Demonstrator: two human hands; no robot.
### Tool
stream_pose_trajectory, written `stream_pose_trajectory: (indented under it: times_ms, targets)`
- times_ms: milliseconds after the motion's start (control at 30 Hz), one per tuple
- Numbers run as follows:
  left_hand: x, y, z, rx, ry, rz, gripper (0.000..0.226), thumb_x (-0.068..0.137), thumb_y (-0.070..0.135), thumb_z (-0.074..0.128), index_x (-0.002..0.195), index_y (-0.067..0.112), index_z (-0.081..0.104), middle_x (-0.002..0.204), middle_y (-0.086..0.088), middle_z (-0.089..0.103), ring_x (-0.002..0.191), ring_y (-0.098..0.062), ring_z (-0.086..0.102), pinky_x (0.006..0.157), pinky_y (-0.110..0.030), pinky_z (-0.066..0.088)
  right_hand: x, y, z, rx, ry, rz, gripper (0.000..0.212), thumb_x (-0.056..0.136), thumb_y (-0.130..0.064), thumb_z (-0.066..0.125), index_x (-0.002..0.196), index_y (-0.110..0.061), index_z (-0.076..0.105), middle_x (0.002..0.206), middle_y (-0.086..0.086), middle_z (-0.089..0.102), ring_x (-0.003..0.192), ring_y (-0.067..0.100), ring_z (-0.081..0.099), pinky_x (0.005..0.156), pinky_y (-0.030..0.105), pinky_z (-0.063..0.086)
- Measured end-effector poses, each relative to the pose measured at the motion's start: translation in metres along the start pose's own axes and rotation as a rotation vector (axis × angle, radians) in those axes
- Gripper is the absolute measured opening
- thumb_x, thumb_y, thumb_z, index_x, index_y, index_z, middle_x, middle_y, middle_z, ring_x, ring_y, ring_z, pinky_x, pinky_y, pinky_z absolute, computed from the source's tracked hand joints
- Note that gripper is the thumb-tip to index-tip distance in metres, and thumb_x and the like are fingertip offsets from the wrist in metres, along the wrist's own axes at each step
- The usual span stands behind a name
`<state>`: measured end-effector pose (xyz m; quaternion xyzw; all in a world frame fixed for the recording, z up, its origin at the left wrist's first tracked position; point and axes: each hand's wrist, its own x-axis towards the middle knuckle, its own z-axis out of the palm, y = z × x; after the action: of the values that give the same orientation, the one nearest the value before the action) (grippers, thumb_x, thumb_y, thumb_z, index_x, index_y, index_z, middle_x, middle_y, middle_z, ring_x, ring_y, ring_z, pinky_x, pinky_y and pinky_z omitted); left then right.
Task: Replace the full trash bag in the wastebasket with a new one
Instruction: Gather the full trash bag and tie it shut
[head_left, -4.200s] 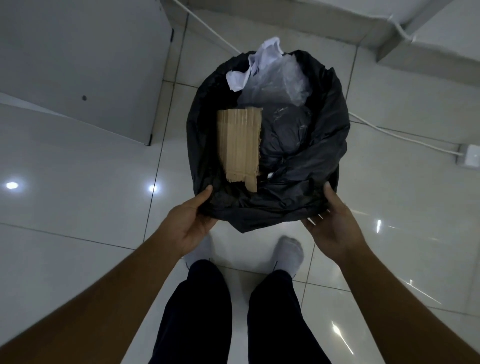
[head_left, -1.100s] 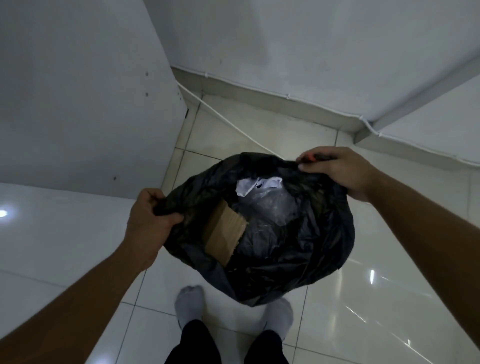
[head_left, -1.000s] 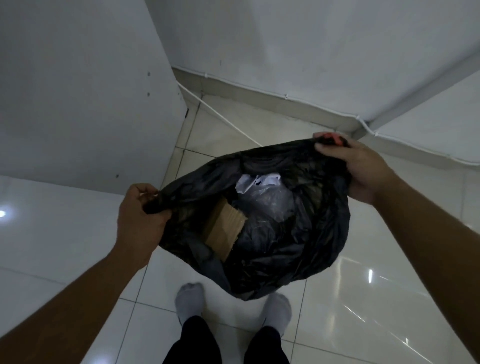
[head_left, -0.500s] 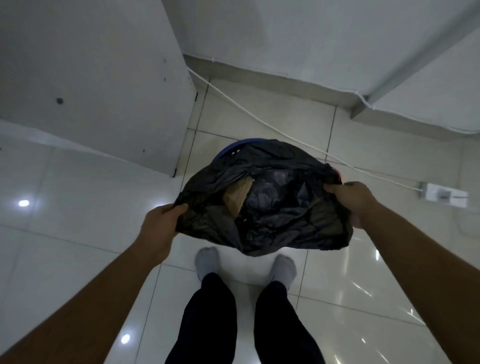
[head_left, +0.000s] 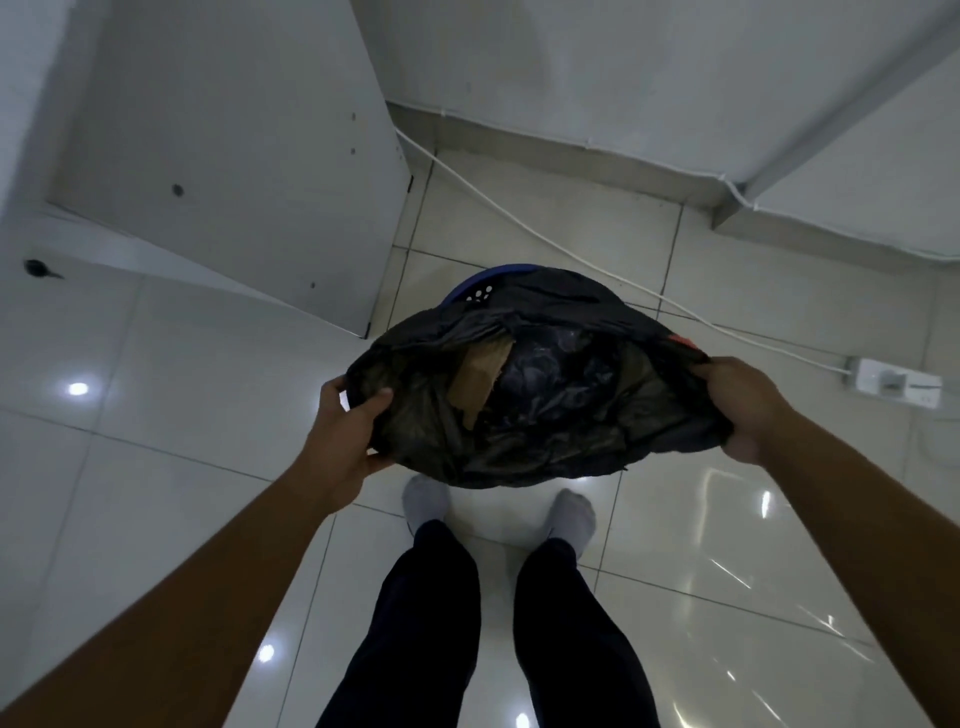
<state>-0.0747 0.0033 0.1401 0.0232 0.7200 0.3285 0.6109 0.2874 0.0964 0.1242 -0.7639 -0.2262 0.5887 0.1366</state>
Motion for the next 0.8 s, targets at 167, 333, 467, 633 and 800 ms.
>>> stream_pose_trajectory:
  times_ms: [167, 333, 467, 633, 800]
  targets:
    - [-0.010, 0.035, -0.006, -0.085, -0.005, 0.014, 0.034, 0.092, 0.007, 0.058, 0.125, 0.015, 0.055, 0.122, -0.014, 0.063, 0.103, -0.029, 0.064, 0.065, -0.036, 0.059, -0.017, -0.050, -0.029, -0.159, 0.057, -0.143, 0.040, 0.090, 0.006, 0.039, 0.104, -0.018, 0.068, 0.092, 0.021, 0.065, 0.063, 0.037, 0.066, 0.041, 0.041, 0.056]
    - [-0.024, 0.060, -0.015, -0.098, 0.110, 0.151, 0.020, 0.092, 0.000, 0.055, 0.097, 0.018, 0.063, 0.108, -0.013, 0.066, 0.089, -0.026, 0.065, 0.057, -0.033, 0.061, -0.019, -0.079, -0.036, -0.528, 0.242, -0.358, 0.045, 0.082, 0.000, 0.039, 0.103, -0.020, 0.073, 0.119, 0.011, 0.067, 0.113, 0.033, 0.058, 0.100, 0.042, 0.047]
    - [-0.038, 0.063, -0.022, -0.038, 0.082, 0.203, 0.028, 0.090, -0.003, 0.057, 0.107, 0.018, 0.063, 0.107, -0.010, 0.068, 0.091, -0.022, 0.066, 0.061, -0.030, 0.060, -0.032, -0.087, -0.021, -0.807, 0.209, -0.444, 0.029, 0.086, -0.026, 0.066, 0.111, -0.011, 0.069, 0.114, 0.015, 0.066, 0.109, 0.036, 0.058, 0.086, 0.031, 0.039]
    - [-0.063, 0.062, -0.031, 0.001, 0.072, 0.132, 0.050, 0.084, -0.004, 0.067, 0.131, 0.001, 0.052, 0.116, -0.019, 0.064, 0.094, -0.024, 0.066, 0.065, -0.022, 0.060, -0.060, -0.083, -0.007, -0.728, 0.334, -0.661, 0.024, 0.091, -0.028, 0.065, 0.104, -0.010, 0.074, 0.103, 0.015, 0.072, 0.101, 0.034, 0.064, 0.086, 0.030, 0.043]
    - [-0.077, 0.061, -0.043, 0.043, 0.072, -0.001, 0.039, 0.083, -0.002, 0.069, 0.119, -0.013, 0.059, 0.119, -0.024, 0.064, 0.091, -0.022, 0.065, 0.065, -0.015, 0.057, -0.074, -0.079, 0.002, -0.792, 0.360, -0.821, 0.032, 0.088, -0.036, 0.064, 0.097, -0.008, 0.078, 0.111, 0.023, 0.066, 0.105, 0.041, 0.061, 0.081, 0.036, 0.048]
